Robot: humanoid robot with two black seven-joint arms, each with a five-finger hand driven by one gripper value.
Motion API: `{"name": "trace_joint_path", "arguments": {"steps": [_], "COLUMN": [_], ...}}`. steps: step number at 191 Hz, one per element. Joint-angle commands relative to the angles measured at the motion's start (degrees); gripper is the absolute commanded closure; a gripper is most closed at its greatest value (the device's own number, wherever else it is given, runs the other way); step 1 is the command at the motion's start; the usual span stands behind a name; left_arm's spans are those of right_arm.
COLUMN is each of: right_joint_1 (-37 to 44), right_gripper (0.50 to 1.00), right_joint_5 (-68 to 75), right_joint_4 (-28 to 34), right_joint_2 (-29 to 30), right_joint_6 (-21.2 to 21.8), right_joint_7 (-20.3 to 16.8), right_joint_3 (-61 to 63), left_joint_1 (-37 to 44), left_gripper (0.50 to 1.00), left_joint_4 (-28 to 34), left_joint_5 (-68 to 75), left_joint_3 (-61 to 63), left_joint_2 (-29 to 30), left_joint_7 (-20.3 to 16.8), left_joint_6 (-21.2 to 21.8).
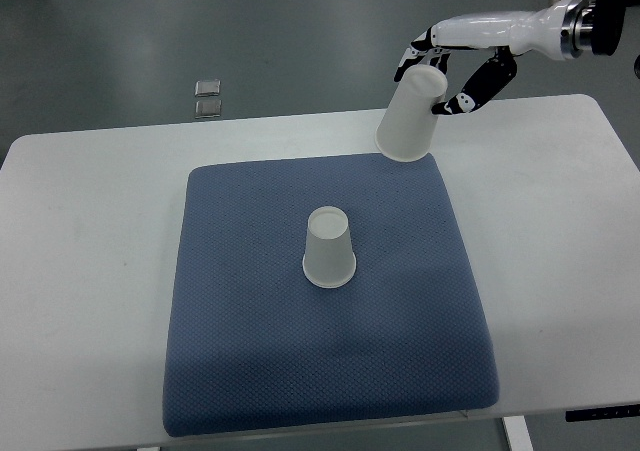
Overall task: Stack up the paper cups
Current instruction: 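Lift the white cup with the right hand and carry it over the pad cup, then lower the held cup onto the upside-down cup on the pad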
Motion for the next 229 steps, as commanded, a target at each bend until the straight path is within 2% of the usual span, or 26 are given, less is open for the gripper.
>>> {"name": "trace_joint_path", "arguments": {"steps": [1,64,99,157,229], "right_joint_1": [0.46,0.55,0.64,2.66,3.89], "right_gripper": [0.922,0.922,0.930,0.938,0.973], "right_joint_5": [-0.09,-0.61,0.00,0.27,4.04], "right_joint_4": [1.14,0.26,0.17,0.17,1.49], "right_joint_2": [1.78,6.00,8.02,9.61,12.51], "right_joint_6": [2.39,4.33,7.40,7.58,8.11], "right_joint_7": [-0.14,-1.64,-1.72,-2.52,-3.75], "right_joint_3": [-0.06,-0.24,-0.15,-0.06,-0.06], "left_joint_1": [0.00,0.00,0.00,0.00,0.00], "left_gripper": [0.500,0.500,0.500,0.500,0.500], "left_joint_4": [0.00,0.00,0.00,0.00,0.00], "left_joint_5": [0.00,0.00,0.00,0.00,0.00], "left_joint_3": [0.00,0.00,0.00,0.00,0.00], "left_joint_2": [0.00,0.00,0.00,0.00,0.00], "left_joint_7": [0.00,0.00,0.00,0.00,0.00], "left_joint_6": [0.00,0.00,0.00,0.00,0.00]}}
